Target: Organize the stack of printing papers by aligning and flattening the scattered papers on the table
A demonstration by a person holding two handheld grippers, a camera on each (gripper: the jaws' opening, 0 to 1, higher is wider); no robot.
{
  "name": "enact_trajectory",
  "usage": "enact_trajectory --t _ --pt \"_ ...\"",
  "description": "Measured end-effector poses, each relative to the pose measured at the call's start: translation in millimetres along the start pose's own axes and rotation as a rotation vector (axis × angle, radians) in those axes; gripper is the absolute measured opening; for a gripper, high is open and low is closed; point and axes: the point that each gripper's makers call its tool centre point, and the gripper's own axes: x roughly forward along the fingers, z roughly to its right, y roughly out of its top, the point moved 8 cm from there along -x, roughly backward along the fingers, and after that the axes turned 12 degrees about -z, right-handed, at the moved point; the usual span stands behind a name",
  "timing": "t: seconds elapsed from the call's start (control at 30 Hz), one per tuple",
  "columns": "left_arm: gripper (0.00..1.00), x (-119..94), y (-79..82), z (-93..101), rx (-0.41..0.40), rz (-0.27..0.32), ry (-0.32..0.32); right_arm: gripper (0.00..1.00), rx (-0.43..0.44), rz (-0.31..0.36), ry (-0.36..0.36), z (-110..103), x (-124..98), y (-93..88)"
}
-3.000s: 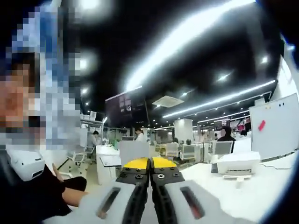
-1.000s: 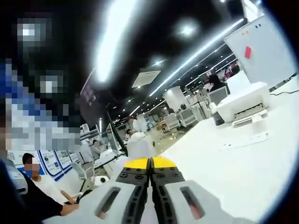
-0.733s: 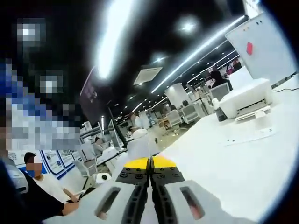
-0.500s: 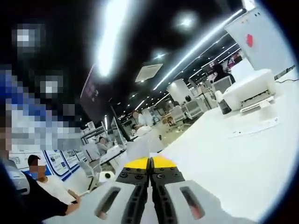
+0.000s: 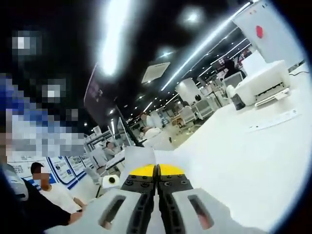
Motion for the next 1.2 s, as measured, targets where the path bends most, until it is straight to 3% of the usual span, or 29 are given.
enact_trajectory --t 0.1,0.17,0.23,0.53,0.67,0.73,0.9,1.0,1.13,1.2 --pt "0.06 0 -0.1 0.2 0.017 -0.002 0.007 0.02 -0.042 -0.015 -0.035 4 -2 -2.7" --pt "0.06 0 -0.4 1.3 0.04 -0.004 0.014 0.16 -0.099 -0.041 -0.081 7 -5 -7.1" --pt "0.06 0 -0.1 1.9 0.047 -0.003 0.014 0.24 -0.112 -0.036 -0.113 9 -11 -10.7" --pt "0.05 -1 1.5 6.0 0.08 0.01 0.015 0.22 -0.096 -0.01 -0.126 7 -29 -24.7" --pt "0.05 -2 6.0 14.5 0.18 0.027 0.02 0.31 -0.091 -0.008 -0.106 6 -29 -25.4" --pt "0.05 1 6.6 24.0 0.247 0.021 0.024 0.35 -0.106 0.008 -0.073 3 -27 -24.0" --pt "0.05 2 16.1 43.7 0.283 0.039 -0.05 0.55 -0.086 0.032 0.04 -6 -16 -19.1" --pt "0.05 -2 27.7 51.7 0.29 0.063 -0.088 0.66 -0.128 0.048 0.119 -19 -9 -13.2" --pt "0.05 -4 42.3 61.3 0.279 0.108 -0.141 0.67 -0.138 0.05 0.225 -34 -8 -5.1" --pt "0.05 -4 49.0 66.1 0.28 0.119 -0.165 0.66 -0.199 0.049 0.277 -38 -8 4.5"
